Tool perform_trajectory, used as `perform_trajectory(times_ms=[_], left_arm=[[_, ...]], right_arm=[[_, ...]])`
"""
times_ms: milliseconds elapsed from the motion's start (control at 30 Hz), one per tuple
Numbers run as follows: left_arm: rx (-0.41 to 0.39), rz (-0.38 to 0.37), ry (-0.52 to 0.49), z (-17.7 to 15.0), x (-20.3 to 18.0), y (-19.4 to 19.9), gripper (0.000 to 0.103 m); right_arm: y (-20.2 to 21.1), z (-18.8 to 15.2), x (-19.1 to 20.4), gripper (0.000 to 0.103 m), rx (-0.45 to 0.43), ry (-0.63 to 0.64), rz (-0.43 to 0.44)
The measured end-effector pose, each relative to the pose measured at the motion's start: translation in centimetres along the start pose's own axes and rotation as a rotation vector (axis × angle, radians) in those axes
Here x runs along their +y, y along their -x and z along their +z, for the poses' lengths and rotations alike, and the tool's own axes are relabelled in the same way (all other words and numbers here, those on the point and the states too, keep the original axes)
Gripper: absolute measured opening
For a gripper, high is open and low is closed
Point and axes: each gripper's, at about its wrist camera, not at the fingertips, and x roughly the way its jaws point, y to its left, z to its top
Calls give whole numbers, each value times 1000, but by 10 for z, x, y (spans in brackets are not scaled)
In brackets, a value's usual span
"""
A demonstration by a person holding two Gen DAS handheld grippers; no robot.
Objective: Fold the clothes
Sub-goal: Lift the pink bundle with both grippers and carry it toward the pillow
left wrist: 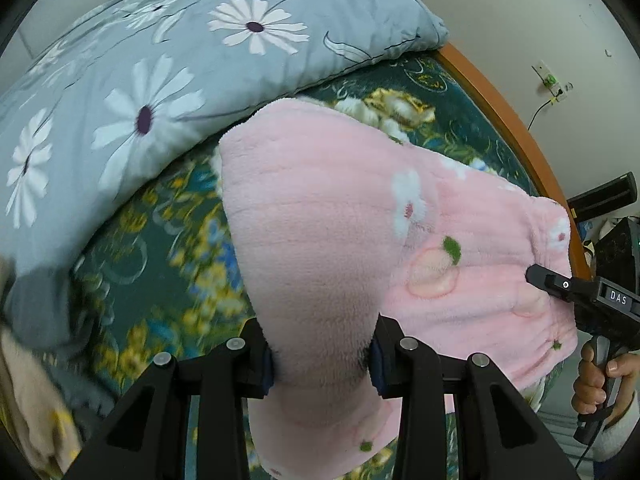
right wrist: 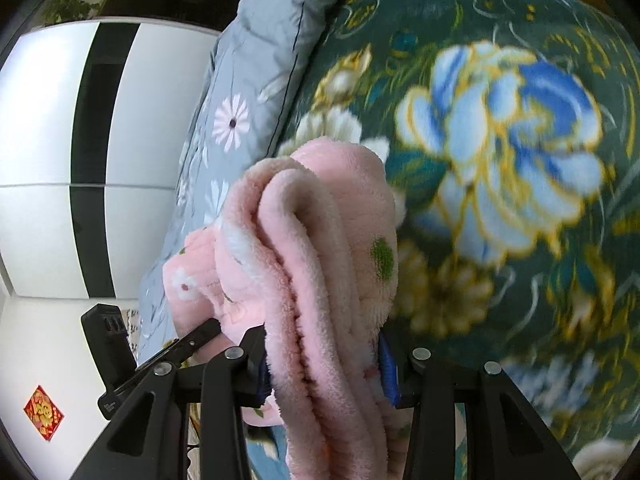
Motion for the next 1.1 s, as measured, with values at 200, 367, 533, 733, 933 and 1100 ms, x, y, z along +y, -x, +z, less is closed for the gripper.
perform_trajectory(times_ms=[200,367,533,733,933,1100], left_arm=[[20,5,-39,39,-9,-34,38],[47,30,-85,57,-16,-65,38],[67,41,-83,61,-10,-82,45],[60,56,-25,50,6,-70,49],[-29,53,101,23,26,-34,50],[-100,16,54,-12,3,-17,50]], right_arm=[[-18,38,-21,44,-14,-22,-20],[-40,49,-42,44,-1,-43,-57],[-44,52,-53,46,-4,-41,-60],[-21,40,-50,53,-46,-15,-76],[3,28,-48,54,-90,10,-92],[31,4,-23,54,-202,108,-102]])
